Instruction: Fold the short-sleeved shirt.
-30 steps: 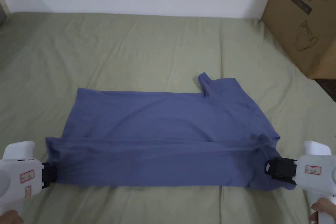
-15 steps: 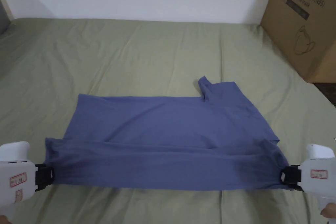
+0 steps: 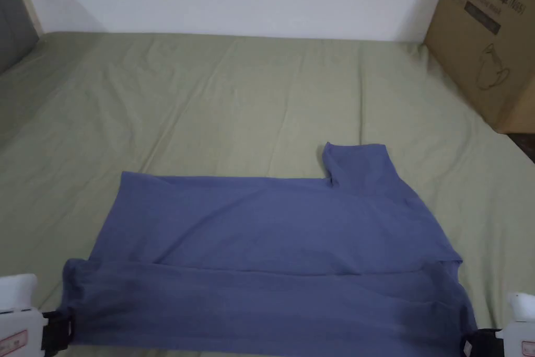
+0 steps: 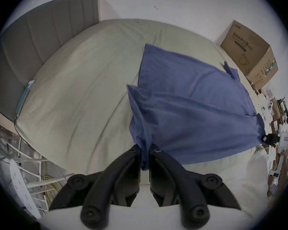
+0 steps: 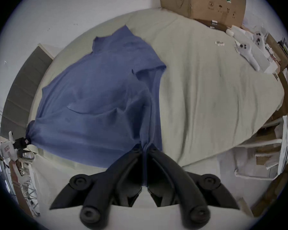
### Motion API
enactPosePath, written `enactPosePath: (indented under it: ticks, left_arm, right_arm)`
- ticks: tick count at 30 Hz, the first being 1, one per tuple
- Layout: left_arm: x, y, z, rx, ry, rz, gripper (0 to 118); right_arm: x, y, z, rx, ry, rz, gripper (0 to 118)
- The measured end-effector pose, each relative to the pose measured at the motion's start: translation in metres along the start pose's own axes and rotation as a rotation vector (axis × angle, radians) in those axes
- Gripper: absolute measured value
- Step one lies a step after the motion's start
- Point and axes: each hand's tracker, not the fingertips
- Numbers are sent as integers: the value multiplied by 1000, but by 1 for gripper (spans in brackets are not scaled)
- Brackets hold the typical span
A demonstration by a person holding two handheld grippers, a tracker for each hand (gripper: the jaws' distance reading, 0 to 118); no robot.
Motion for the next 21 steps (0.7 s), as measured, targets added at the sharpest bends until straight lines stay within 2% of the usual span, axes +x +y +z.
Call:
enactPosePath:
  ticks: [2,3,4,5,6,7,12,13,14,15,16,17,21]
  left_arm:
    - [2,-3,-2,7,4,21,35]
    - [3,-2,-2,6,21,27,42]
    - [3,0,-1,-3,61,20,42]
    - [3,3,1,4,81,9,65]
    - [4,5,5,15,87,-1,89]
    - [5,8,10,31,93,-8,106]
    - [19,36,33,141,65,-31,107]
    - [22,40,33,155,48,-27,106]
    - [26,45,32,165,23,-26,99]
    - [30,49,31,177,11,-26,80]
    - [34,51,29,179,2,-29,34]
    - [39,53,22,171,6,-37,1]
    - [53,57,2,124,-8,-73,0]
  right_arm:
    - [2,0,0,2,12,-46,8]
    - [0,1,2,5,7,-40,8]
    - [-2,3,5,12,-8,-30,12]
    - [-4,7,8,21,-52,16,28]
    - [-5,11,10,28,-82,51,50]
    - [-6,14,14,38,-93,70,67]
    - [-22,45,36,113,-60,95,67]
    - [-24,52,37,126,-43,92,67]
    - [-26,59,38,140,-31,90,64]
    - [-29,64,38,158,-24,91,55]
    - [-30,71,32,172,-23,98,25]
    - [-34,74,30,184,-38,94,0]
    - [-43,74,15,155,7,85,0]
